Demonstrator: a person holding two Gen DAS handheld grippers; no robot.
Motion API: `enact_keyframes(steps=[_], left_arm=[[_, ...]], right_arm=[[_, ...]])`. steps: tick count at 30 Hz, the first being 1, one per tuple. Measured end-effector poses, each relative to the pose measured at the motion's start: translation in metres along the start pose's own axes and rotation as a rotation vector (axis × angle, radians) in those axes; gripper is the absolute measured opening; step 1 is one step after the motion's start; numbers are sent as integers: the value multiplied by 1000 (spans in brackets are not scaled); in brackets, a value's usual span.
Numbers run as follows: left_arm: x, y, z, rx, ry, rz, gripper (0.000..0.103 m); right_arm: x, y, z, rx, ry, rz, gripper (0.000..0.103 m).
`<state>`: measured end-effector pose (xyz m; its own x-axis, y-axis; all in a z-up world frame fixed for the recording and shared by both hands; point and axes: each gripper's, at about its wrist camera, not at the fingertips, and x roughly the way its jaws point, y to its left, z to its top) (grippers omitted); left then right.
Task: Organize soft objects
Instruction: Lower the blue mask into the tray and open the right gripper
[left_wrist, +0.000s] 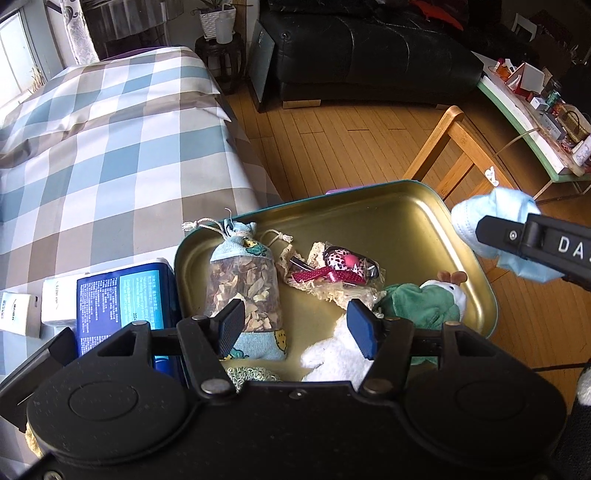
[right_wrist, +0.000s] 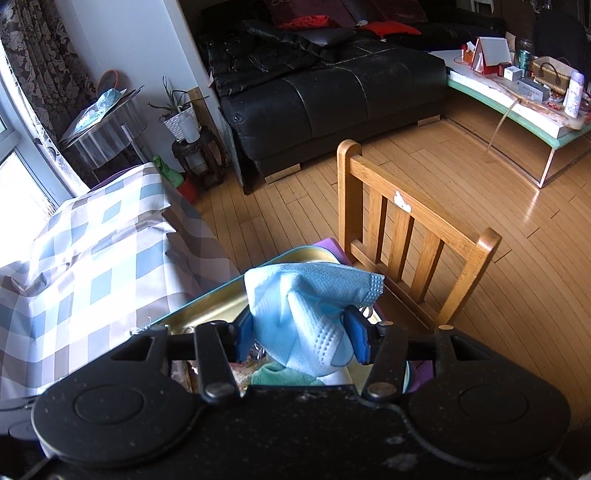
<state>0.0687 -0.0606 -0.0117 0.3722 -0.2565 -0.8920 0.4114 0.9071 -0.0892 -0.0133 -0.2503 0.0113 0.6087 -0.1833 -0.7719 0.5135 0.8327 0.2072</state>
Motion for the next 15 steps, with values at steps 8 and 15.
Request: enact_keyframes(steps=[8, 15], left_arm=[[1, 1, -6, -1, 13, -3, 58], [1, 4, -14, -6, 27, 0, 58]], right_arm=[[-4, 3, 0, 1, -27, 19, 69], [-3, 1, -2, 6, -21, 14, 69]])
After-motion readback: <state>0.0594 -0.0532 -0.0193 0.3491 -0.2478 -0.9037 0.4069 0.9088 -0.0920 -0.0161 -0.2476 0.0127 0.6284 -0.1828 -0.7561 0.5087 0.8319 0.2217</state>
